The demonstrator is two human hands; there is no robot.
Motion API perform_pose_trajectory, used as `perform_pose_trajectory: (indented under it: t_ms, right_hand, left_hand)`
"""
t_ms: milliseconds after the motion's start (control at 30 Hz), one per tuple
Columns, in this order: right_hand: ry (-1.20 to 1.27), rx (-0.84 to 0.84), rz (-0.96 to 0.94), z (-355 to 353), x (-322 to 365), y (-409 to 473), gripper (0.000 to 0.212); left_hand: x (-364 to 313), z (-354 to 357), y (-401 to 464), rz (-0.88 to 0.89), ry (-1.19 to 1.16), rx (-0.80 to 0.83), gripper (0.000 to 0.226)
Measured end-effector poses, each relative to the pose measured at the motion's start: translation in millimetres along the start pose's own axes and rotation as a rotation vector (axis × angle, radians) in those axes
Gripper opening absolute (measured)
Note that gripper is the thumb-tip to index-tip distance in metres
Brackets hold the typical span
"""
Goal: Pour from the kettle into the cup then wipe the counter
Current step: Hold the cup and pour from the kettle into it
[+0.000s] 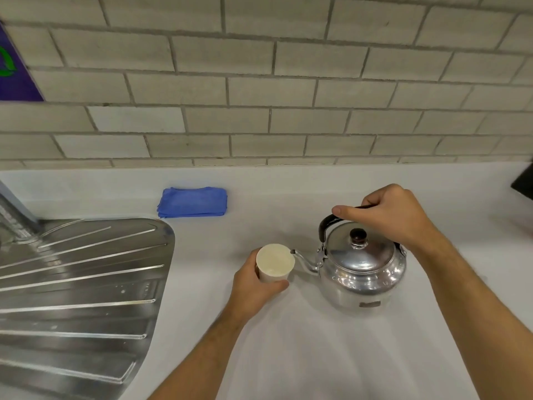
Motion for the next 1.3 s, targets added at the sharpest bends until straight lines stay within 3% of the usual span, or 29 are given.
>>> perform_pose_trajectory:
  t_ms: [867, 1300]
  right_hand:
    - [-0.235, 0.034, -0.073, -3, 39, -4, 0.068]
    - [-0.333, 0.067, -0.081, -4, 46, 0, 0.069]
  left_hand:
    - [6, 0, 0, -0.018, 0.047, 0.028, 0.065]
    - [7, 0, 0, -0.016, 0.044, 0.043, 0.075]
Point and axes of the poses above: each hand's wrist, its own y-axis towards the middle knuckle, its own z-axis out of the palm, x = y × z, the point moved 8 cm from there along y, towards the middle knuckle, and after that the axes turned 14 degrees about x, right-handed, at the moved point
